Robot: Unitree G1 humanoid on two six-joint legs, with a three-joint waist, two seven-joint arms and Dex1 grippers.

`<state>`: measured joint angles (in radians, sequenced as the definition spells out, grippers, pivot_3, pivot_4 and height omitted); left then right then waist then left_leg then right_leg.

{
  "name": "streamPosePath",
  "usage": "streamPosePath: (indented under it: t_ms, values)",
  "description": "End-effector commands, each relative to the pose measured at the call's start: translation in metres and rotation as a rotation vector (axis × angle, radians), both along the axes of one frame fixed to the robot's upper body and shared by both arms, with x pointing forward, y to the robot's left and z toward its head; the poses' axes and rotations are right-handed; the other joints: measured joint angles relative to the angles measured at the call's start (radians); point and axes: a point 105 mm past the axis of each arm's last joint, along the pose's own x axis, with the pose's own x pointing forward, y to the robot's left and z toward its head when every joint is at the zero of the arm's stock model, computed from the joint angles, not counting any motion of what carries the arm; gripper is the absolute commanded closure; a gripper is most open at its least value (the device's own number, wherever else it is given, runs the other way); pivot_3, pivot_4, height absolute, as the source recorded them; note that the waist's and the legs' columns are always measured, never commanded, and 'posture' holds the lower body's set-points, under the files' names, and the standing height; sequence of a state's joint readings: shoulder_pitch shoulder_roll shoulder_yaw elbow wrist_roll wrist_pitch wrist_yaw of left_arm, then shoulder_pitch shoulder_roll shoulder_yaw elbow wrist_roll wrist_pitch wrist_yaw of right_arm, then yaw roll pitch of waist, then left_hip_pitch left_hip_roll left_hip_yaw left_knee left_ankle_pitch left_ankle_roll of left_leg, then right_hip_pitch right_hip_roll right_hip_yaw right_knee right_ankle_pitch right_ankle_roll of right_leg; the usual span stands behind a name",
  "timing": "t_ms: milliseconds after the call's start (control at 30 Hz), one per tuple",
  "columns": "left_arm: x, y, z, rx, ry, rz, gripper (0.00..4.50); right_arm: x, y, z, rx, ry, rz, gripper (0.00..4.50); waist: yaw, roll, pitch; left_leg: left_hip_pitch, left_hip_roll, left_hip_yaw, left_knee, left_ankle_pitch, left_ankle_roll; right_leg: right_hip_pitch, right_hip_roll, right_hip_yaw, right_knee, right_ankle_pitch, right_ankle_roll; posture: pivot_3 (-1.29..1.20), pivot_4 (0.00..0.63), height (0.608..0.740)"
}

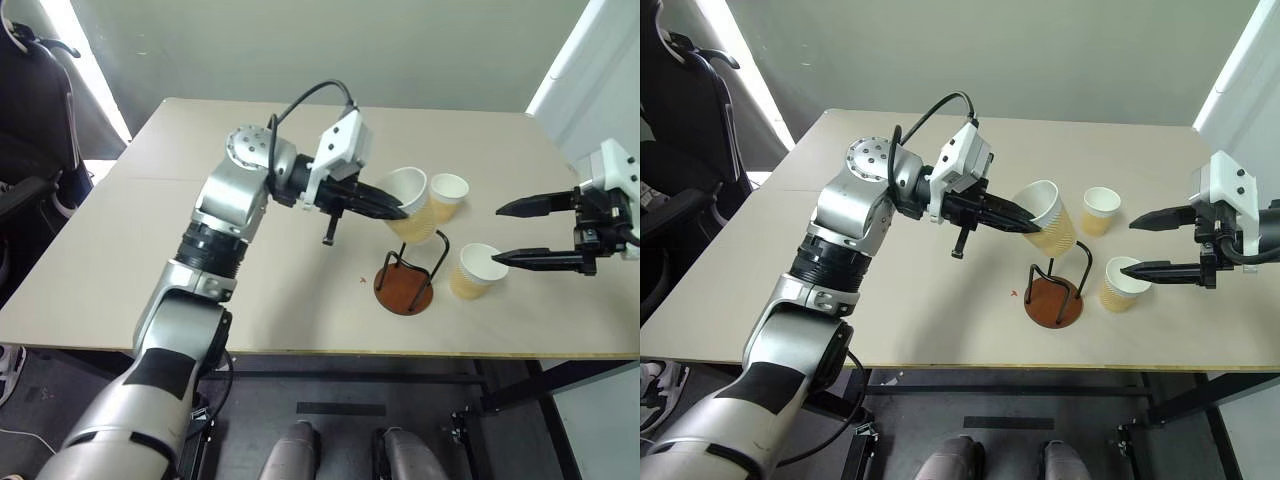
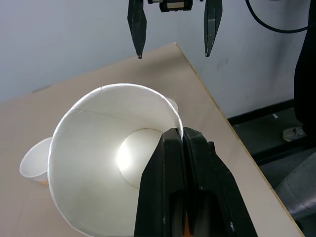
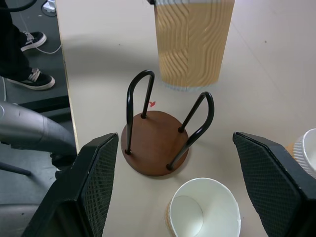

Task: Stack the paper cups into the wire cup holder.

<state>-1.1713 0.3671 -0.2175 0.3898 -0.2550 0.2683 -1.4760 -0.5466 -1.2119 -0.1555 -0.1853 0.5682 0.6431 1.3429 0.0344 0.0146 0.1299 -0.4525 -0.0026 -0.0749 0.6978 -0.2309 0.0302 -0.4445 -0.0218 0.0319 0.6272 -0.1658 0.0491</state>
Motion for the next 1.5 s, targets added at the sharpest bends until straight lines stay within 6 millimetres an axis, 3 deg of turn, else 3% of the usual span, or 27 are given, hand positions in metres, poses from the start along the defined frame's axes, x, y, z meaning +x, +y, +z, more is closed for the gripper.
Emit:
streamPosePath:
  t_ms: [33, 333, 867, 1000, 1333, 1500]
  values:
    - [-0.006, -0.005, 0.009, -0.023, -0.028, -0.032, 4.48, -0.005, -0.001, 0.014, 0.001, -0.057, -0.004, 0.73, 0.0, 0.0, 0.0, 0.0, 0.0, 0.0, 0.0, 0.0, 0.0, 0.0, 0.0, 0.0, 0.0, 0.0, 0.0, 0.0, 0.15, 0.74]
    - [-0.005, 0.002, -0.016, 0.095, -0.053, -0.038, 4.48, -0.005, 0.0, 0.013, 0.0, -0.054, -0.005, 0.73, 0.0, 0.0, 0.0, 0.0, 0.0, 0.0, 0.0, 0.0, 0.0, 0.0, 0.0, 0.0, 0.0, 0.0, 0.0, 0.0, 0.15, 0.74]
    - [0.006, -0.007, -0.031, 0.105, -0.077, 0.02, 4.48, -0.004, 0.002, 0.012, 0.003, -0.058, -0.004, 0.73, 0.001, 0.0, 0.0, 0.0, 0.0, 0.0, 0.001, 0.0, 0.0, 0.0, 0.0, 0.0, 0.0, 0.0, 0.001, 0.0, 0.15, 0.74]
    - [0.009, -0.009, -0.031, 0.073, -0.046, 0.03, 3.56, -0.004, 0.002, 0.011, 0.001, -0.056, -0.004, 0.73, 0.001, 0.0, 0.0, 0.0, 0.0, 0.0, 0.001, 0.0, 0.0, 0.0, 0.0, 0.0, 0.0, 0.0, 0.001, 0.0, 0.15, 0.74]
    - [0.016, -0.006, -0.028, 0.041, -0.067, 0.068, 0.03, -0.002, 0.001, 0.011, 0.002, -0.065, -0.006, 0.73, 0.001, 0.0, 0.0, 0.0, 0.0, 0.0, 0.001, 0.0, 0.0, 0.0, 0.0, 0.0, 0.0, 0.0, 0.001, 0.0, 0.15, 0.74]
    - [0.022, 0.002, -0.013, -0.029, -0.057, 0.124, 0.03, 0.01, 0.0, 0.011, 0.0, -0.116, -0.03, 0.73, 0.0, 0.0, 0.0, 0.0, 0.0, 0.0, 0.001, 0.0, 0.0, 0.0, 0.0, 0.0, 0.0, 0.0, 0.001, 0.0, 0.15, 0.74]
